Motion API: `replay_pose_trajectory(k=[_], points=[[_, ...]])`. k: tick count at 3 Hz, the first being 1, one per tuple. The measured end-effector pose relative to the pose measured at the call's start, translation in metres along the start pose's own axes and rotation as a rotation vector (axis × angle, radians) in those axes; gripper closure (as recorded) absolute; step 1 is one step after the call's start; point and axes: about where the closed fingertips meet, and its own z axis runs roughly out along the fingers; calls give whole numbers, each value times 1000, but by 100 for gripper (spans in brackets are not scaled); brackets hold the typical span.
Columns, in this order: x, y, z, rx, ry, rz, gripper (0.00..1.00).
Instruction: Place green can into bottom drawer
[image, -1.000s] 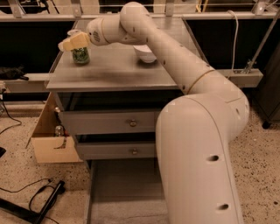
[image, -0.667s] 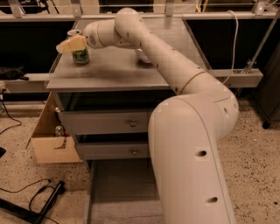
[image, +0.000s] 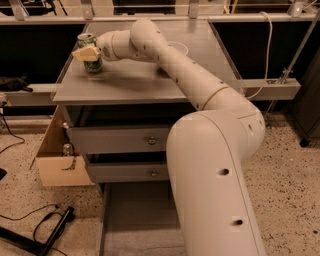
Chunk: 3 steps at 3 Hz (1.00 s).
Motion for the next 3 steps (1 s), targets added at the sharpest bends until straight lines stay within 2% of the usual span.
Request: replay_pose_trajectory(k=[2,3], points=[[-6,0,-6,-7,4,-9,96],[-28,9,-36,-6,-19,-44,100]])
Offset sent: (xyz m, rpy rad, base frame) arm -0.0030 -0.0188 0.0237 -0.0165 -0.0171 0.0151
